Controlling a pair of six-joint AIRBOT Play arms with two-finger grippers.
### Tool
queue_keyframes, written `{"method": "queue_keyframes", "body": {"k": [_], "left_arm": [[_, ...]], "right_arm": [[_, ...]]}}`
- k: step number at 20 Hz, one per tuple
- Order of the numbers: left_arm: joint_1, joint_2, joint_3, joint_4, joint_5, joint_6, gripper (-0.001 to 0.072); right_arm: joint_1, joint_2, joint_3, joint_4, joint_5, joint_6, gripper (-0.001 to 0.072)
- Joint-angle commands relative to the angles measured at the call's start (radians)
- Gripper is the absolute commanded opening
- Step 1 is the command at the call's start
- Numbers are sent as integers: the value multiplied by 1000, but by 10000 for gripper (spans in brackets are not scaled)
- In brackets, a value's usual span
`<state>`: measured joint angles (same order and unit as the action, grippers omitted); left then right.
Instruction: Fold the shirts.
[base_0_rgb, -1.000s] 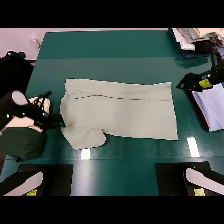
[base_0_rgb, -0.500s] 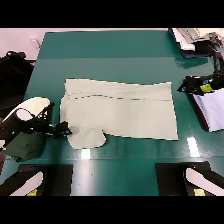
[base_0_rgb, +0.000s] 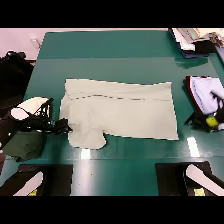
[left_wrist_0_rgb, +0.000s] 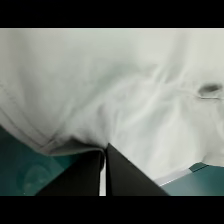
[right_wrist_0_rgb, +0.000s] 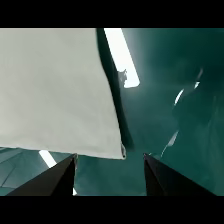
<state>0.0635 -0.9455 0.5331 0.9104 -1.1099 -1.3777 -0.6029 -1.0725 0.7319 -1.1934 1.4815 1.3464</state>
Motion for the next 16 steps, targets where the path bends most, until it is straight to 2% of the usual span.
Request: {"method": "queue_keyframes", "body": {"k": [1,5,8,9,10,14,16], "left_arm": [[1,16,3,-2,2,3,29],[1,16,3,-2,0,-1,29],[1,16,3,-2,-6,0,29],[1,16,7,1,-23,0,29],[1,16,16,2,-49,0,28],[1,60,47,16,-136,-2,27],[1,150,48,65,-157,-49,27]], "right_arm": [[-84,-57,-195,63,-32,-35,481],[17,-105,-219,146,-147,-39,425],[94,-66,-193,162,-214,-39,183],[111,-47,-177,151,-210,-39,120],[124,-28,-156,135,-194,-43,22],[146,70,-56,-4,-106,-46,13],[135,129,-27,-48,-46,-46,13]]}}
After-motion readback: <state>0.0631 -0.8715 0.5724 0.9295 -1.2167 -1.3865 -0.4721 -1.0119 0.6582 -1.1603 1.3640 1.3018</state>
